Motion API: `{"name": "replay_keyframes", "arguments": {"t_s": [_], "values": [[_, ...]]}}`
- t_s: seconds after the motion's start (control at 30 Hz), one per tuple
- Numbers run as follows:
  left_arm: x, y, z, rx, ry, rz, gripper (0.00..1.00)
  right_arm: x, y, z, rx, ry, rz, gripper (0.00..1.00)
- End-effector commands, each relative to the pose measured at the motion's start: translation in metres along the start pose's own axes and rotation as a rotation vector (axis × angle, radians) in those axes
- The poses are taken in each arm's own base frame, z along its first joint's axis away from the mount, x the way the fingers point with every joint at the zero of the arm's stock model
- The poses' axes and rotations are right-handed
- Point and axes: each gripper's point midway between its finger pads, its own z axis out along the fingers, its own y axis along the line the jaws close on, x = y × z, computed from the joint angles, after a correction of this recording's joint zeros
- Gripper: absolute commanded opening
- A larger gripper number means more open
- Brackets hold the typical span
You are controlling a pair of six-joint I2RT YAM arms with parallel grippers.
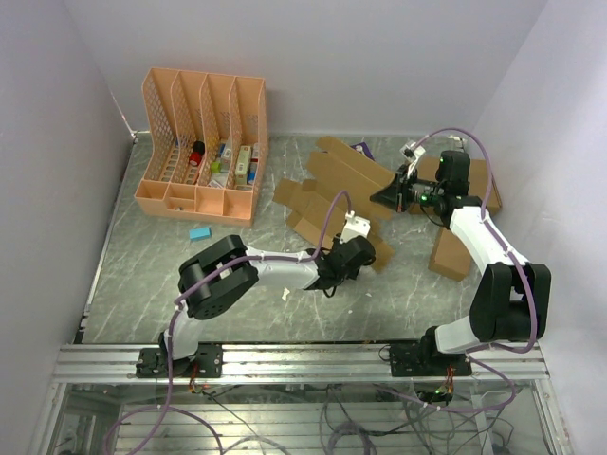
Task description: Fold the paper box
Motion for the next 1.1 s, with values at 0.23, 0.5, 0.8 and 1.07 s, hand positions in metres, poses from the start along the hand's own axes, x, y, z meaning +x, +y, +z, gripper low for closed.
{"name": "replay_keyframes", "arguments": {"t_s": [0.23,0.5,0.8,1.07], "values": [[-0.029,0.004,-0.001,0.061,-0.036,-0.077,0.25,-0.004,0.000,0.004,-0.016,0.008,-0.025,0.00],[-0.038,0.019,0.000,0.044,-0.036,-0.095,0.21,-0.001,0.001,0.008,-0.019,0.023,-0.032,0.00],[-0.036,0.031,0.011,0.033,0.004,-0.133,0.14,0.000,0.001,0.010,-0.022,0.029,-0.035,0.00],[-0.034,0.037,0.014,0.016,0.022,-0.155,0.15,0.001,0.002,0.010,-0.025,0.031,-0.035,0.00]]}}
